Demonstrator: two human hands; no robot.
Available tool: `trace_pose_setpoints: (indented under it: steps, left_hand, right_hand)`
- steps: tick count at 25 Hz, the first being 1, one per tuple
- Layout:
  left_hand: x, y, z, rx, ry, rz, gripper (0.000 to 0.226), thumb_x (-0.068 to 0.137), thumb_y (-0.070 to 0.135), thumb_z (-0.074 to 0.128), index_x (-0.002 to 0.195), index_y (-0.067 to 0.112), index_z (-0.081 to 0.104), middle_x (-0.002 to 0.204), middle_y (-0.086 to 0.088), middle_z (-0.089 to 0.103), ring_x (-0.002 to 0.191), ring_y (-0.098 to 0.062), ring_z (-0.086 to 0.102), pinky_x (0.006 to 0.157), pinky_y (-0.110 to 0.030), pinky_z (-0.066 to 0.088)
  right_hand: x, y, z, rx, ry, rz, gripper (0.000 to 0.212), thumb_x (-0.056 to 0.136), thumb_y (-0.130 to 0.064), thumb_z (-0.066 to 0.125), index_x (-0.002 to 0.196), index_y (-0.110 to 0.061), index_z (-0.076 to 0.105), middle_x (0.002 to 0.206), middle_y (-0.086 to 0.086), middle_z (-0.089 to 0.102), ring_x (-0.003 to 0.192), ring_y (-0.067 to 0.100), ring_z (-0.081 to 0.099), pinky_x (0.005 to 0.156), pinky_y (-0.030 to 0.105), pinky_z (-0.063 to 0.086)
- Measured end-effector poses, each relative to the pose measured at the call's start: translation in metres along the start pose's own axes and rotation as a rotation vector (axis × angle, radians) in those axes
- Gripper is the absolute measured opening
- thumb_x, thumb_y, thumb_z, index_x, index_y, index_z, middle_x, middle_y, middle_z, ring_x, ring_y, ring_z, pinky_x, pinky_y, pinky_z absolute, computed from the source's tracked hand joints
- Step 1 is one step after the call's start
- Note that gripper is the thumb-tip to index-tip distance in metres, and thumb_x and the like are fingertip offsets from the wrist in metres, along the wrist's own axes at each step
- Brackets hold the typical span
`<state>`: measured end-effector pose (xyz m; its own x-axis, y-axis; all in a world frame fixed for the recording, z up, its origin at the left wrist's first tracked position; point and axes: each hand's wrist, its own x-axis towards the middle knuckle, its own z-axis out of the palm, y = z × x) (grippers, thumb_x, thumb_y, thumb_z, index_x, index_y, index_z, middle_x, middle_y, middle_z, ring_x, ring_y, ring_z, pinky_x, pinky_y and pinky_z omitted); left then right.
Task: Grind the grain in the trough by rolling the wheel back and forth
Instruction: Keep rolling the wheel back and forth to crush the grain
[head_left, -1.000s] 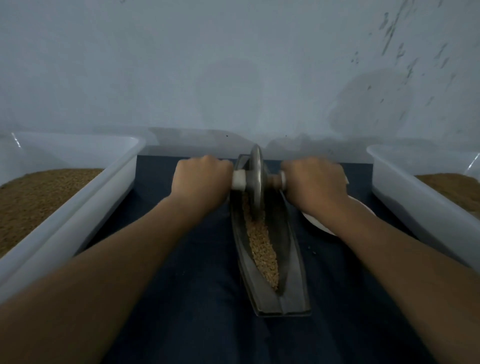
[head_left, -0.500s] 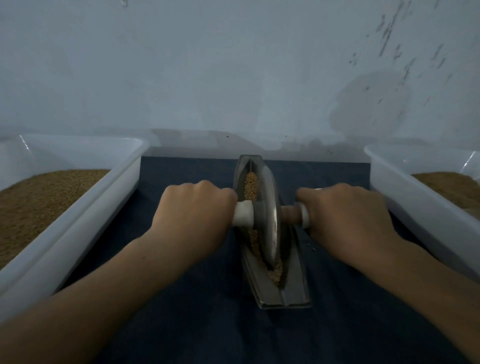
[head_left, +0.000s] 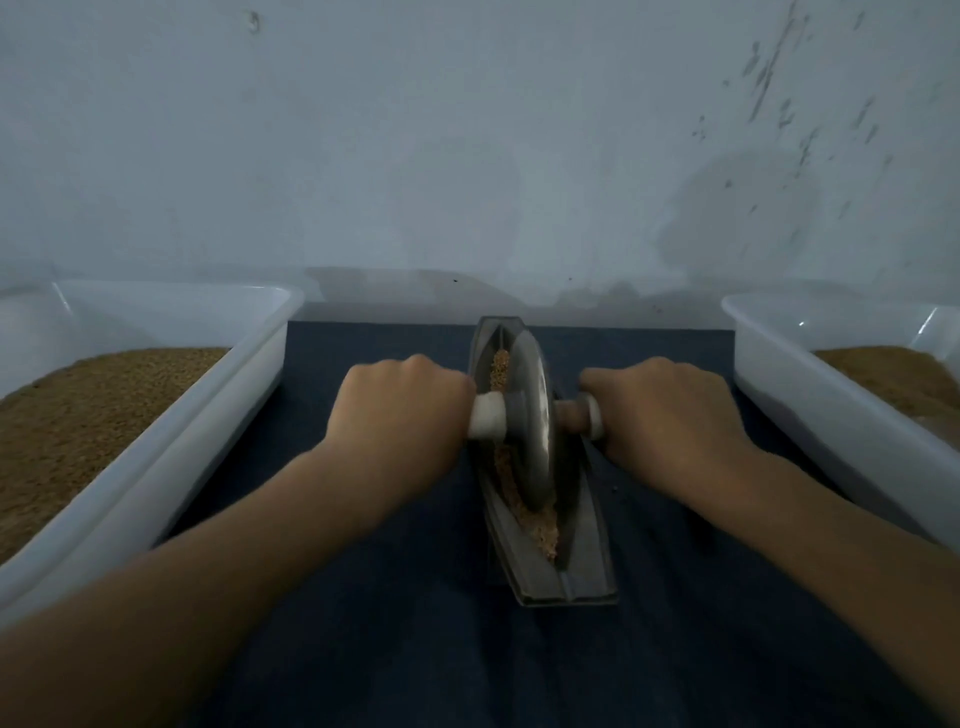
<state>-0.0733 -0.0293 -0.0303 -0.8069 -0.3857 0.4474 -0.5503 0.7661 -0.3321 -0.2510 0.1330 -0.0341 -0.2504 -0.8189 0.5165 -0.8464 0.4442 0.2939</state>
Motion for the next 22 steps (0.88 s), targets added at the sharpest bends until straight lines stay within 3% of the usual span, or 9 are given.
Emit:
trace_pose_setpoints:
  steps: [2, 4, 6, 8, 11, 13, 16, 19, 22]
  left_hand:
    - [-0.015, -0.001, -0.006, 0.001, 0.022, 0.019, 0.036, 0.079, 0.035, 0.067, 0.074, 0.032, 0.032, 0.060, 0.008, 0.029, 0.046, -0.012, 0.022, 0.044, -0.026, 0.012]
    - [-0.011, -0.002, -0.002, -0.028, -0.001, -0.011, 0.035, 0.080, 0.035, 0.067, 0.075, 0.032, 0.032, 0.061, 0.008, 0.029, 0.047, -0.012, 0.022, 0.044, -0.027, 0.014]
    - [0.004, -0.001, 0.011, -0.042, -0.012, -0.036, 0.021, 0.082, 0.032, 0.065, 0.079, 0.030, 0.045, 0.063, 0.006, 0.030, 0.049, -0.014, 0.027, 0.046, -0.029, 0.021]
    - [0.033, -0.003, 0.026, -0.062, -0.003, -0.058, 0.006, 0.084, 0.029, 0.062, 0.088, 0.027, 0.058, 0.066, 0.004, 0.038, 0.056, -0.021, 0.046, 0.052, -0.032, 0.031]
    - [0.073, -0.013, 0.036, -0.098, -0.067, -0.085, 0.013, 0.087, 0.027, 0.058, 0.098, 0.023, 0.064, 0.086, -0.005, 0.059, 0.079, -0.031, 0.063, 0.060, -0.036, 0.040]
    - [0.072, -0.013, 0.034, -0.113, -0.076, -0.079, 0.013, 0.087, 0.027, 0.059, 0.098, 0.023, 0.065, 0.087, -0.004, 0.060, 0.079, -0.030, 0.063, 0.060, -0.036, 0.041]
    - [0.034, -0.007, 0.019, -0.085, -0.026, -0.047, 0.007, 0.084, 0.030, 0.062, 0.089, 0.026, 0.059, 0.068, 0.005, 0.041, 0.062, -0.023, 0.049, 0.056, -0.034, 0.035]
    - [-0.013, -0.001, 0.000, -0.030, 0.050, 0.037, 0.038, 0.073, 0.036, 0.074, 0.075, 0.030, 0.037, 0.059, 0.008, 0.020, 0.047, -0.014, 0.023, 0.046, -0.027, 0.019]
    - [-0.017, -0.004, -0.015, -0.005, 0.122, 0.063, 0.055, 0.057, 0.032, 0.083, 0.070, 0.027, 0.029, 0.055, 0.008, 0.010, 0.044, -0.010, 0.003, 0.047, -0.022, 0.003]
  right_hand:
    - [-0.012, -0.001, -0.016, -0.033, 0.018, -0.045, 0.058, 0.053, -0.028, 0.086, 0.067, -0.035, 0.030, 0.051, -0.013, 0.017, 0.040, 0.013, 0.022, 0.048, 0.016, 0.005]
    - [-0.008, -0.002, -0.016, -0.028, -0.003, -0.037, 0.057, 0.052, -0.026, 0.086, 0.066, -0.035, 0.031, 0.052, -0.013, 0.016, 0.042, 0.012, 0.018, 0.048, 0.016, 0.007]
    - [0.011, -0.001, 0.000, -0.048, -0.054, 0.010, 0.045, 0.069, -0.026, 0.078, 0.068, -0.033, 0.033, 0.057, -0.011, 0.028, 0.048, 0.019, 0.035, 0.046, 0.022, 0.019]
    - [0.044, -0.001, 0.017, 0.022, -0.116, 0.102, 0.029, 0.082, -0.024, 0.066, 0.071, -0.031, 0.040, 0.071, -0.003, 0.050, 0.070, 0.029, 0.057, 0.055, 0.031, 0.034]
    - [0.082, -0.003, 0.025, 0.009, -0.146, 0.145, 0.014, 0.085, -0.017, 0.064, 0.083, -0.029, 0.057, 0.092, 0.006, 0.067, 0.085, 0.030, 0.065, 0.061, 0.032, 0.036]
    - [0.082, -0.003, 0.023, 0.031, -0.143, 0.133, 0.018, 0.085, -0.017, 0.064, 0.081, -0.029, 0.052, 0.092, 0.006, 0.066, 0.084, 0.029, 0.064, 0.061, 0.031, 0.036]
    - [0.044, -0.002, 0.011, 0.035, -0.119, 0.081, 0.026, 0.085, -0.027, 0.065, 0.076, -0.030, 0.040, 0.074, -0.002, 0.052, 0.072, 0.027, 0.058, 0.056, 0.030, 0.034]
    - [-0.005, -0.005, -0.013, -0.007, -0.007, -0.006, 0.046, 0.066, -0.027, 0.079, 0.070, -0.034, 0.034, 0.055, -0.012, 0.029, 0.046, 0.017, 0.036, 0.046, 0.020, 0.013]
    - [-0.018, -0.003, -0.019, 0.037, -0.039, 0.019, 0.054, 0.052, -0.027, 0.085, 0.067, -0.035, 0.034, 0.049, -0.014, 0.028, 0.038, 0.011, 0.028, 0.049, 0.015, 0.007]
